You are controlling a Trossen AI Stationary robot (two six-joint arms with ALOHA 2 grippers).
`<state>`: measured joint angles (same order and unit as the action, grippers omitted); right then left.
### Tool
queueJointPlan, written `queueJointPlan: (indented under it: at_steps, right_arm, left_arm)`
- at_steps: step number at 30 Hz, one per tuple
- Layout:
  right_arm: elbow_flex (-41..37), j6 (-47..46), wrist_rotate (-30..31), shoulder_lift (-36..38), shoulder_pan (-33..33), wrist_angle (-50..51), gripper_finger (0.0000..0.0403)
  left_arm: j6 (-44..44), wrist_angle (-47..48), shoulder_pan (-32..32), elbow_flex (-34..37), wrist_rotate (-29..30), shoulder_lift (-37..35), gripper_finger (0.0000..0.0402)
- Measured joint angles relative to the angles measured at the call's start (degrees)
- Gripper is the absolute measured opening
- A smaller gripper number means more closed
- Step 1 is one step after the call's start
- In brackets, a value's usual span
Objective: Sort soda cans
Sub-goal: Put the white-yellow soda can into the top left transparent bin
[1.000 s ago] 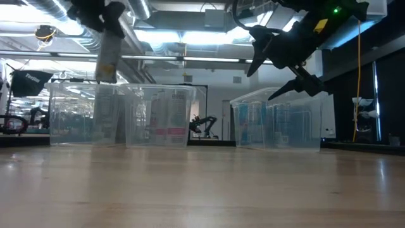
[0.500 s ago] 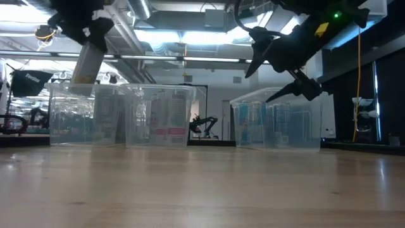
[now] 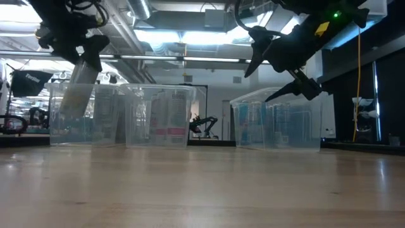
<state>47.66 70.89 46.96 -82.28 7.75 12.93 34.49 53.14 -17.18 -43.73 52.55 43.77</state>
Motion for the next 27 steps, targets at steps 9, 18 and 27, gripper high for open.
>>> queueJointPlan:
  at_steps: [9,18,27]
  right_arm:
    - [0.0,0.0,0.0,0.0,0.0,-0.2,0.0344]
    - [0.0,0.1,0.0,0.0,0.0,-1.1,0.0344]
    - [0.0,0.1,0.0,0.0,0.0,-1.3,0.0344]
  left_arm:
    - [4.4,-2.3,-0.1,6.1,0.1,0.0,0.0258]
    - [7.4,-4.1,-0.1,10.0,1.2,-0.3,0.0263]
    - [4.9,-6.2,-0.1,10.4,0.9,-0.3,0.0264]
